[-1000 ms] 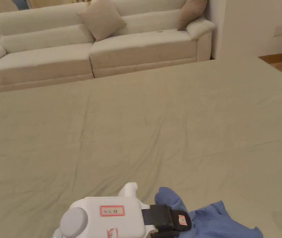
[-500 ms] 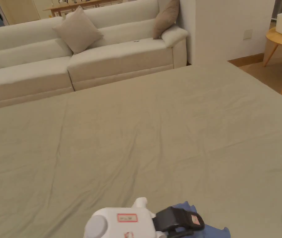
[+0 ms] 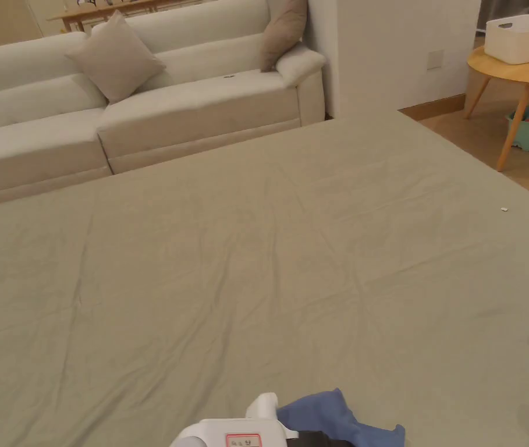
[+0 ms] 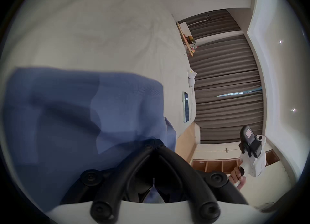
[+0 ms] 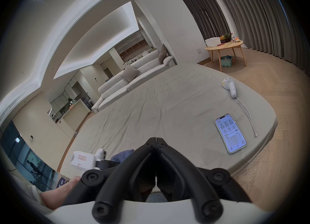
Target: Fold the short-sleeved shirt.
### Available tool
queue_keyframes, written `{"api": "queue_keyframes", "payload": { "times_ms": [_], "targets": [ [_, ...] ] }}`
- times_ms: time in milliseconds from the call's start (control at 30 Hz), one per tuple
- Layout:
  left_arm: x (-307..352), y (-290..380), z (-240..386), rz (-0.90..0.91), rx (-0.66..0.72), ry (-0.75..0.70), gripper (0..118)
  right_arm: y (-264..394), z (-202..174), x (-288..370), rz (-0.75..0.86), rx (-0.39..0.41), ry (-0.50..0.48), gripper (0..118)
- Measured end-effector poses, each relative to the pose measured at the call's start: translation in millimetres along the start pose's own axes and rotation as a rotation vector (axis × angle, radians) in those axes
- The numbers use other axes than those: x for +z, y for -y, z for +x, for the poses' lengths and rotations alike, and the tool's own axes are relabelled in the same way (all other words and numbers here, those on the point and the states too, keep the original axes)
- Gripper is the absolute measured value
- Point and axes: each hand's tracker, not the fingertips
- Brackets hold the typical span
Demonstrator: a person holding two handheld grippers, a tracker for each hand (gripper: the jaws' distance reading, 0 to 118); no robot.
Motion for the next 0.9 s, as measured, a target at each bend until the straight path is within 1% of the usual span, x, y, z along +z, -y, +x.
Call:
{"api": "queue_keyframes", "payload": {
  "times_ms": [100,133,200,233,267,300,333,367,433,467,500,533,567,600,633,667,700,733,767,800,833,867,900],
  "targets": [
    [-42.0,-4.9,-3.8,-0.052,-0.03,-0.095,0,3.0,5.2,3.4,-0.01,0.003,0.031,0],
    [-52.0,-6.5,-2.9,-0.072,-0.036,-0.105,0,3.4,7.4,4.2,-0.013,0.001,0.038,0],
    [-66.1,-1.3,0.4,-0.094,-0.022,-0.031,0,5.6,10.9,6.1,-0.024,-0.013,0.036,0],
    [-66.1,-0.7,7.6,-0.095,-0.019,-0.034,0,6.8,11.5,5.8,-0.033,-0.018,0.027,0],
    [-61.5,0.1,14.4,-0.09,-0.021,-0.019,0,7.8,11.0,3.1,-0.041,-0.021,0.02,0],
    [-50.8,1.8,19.3,-0.064,-0.027,0.037,0,8.9,9.7,-2.2,-0.067,-0.022,-0.012,0],
    [-35.3,6.9,17.6,-0.047,-0.034,0.075,0,9.2,8.4,-9.7,-0.097,-0.02,-0.054,0],
    [-13.5,8.6,23.0,0.001,-0.044,0.07,0,8.8,6.1,-21.5,-0.134,-0.022,-0.106,0],
    [37.5,12.2,31.1,0.114,-0.091,0.024,0,7.5,-5.6,-54.5,-0.236,0.001,-0.216,0],
    [69.9,20.8,29.6,0.179,-0.122,-0.023,0,8.8,-14.6,-73.7,-0.279,0.015,-0.278,0],
    [98.4,25.1,31.4,0.234,-0.134,-0.075,0,11.2,-25.3,-97.1,-0.337,0.012,-0.371,0],
    [120.6,29.0,30.9,0.278,-0.137,-0.107,0,13.7,-32.2,-122.0,-0.414,-0.014,-0.486,0],
    [143.3,34.8,27.8,0.329,-0.123,-0.126,0,20.4,-40.3,-151.9,-0.51,-0.059,-0.609,0],
    [166.9,44.1,21.3,0.371,-0.107,-0.154,0,32.0,-46.8,-183.9,-0.6,-0.137,-0.692,0],
    [181.4,50.6,18.1,0.381,-0.09,-0.177,0,44.4,-49.9,-213.4,-0.731,-0.207,-0.73,0],
    [195.1,57.6,15.0,0.397,-0.091,-0.21,0,57.1,-43.9,-244.1,-0.838,-0.238,-0.716,0],
    [207.6,64.1,12.3,0.409,-0.084,-0.246,0,69.3,-40.0,-262.4,-0.88,-0.208,-0.653,0],
    [215.9,72.7,5.6,0.435,-0.052,-0.25,0,76.2,-34.9,-271.9,-0.906,-0.153,-0.525,0],
    [222.9,77.1,2.0,0.441,-0.036,-0.253,0,82.1,-27.2,-280.9,-0.932,-0.059,-0.417,0],
    [228.4,80.8,-2.0,0.437,-0.029,-0.243,0,89.3,-14.9,-290.8,-0.984,0.003,-0.317,0],
    [230.9,83.1,-5.6,0.442,-0.018,-0.23,0,96.2,-3.9,-296.1,-1.007,-0.01,-0.289,0],
    [231.4,86.8,-9.2,0.445,0.0,-0.216,0,95.1,11.2,-295.7,-0.955,-0.231,-0.481,0],
    [231.1,86.4,-12.6,0.442,0.029,-0.199,0,94.2,17.7,-292.7,-0.979,-0.287,-0.424,0]
  ]
}}
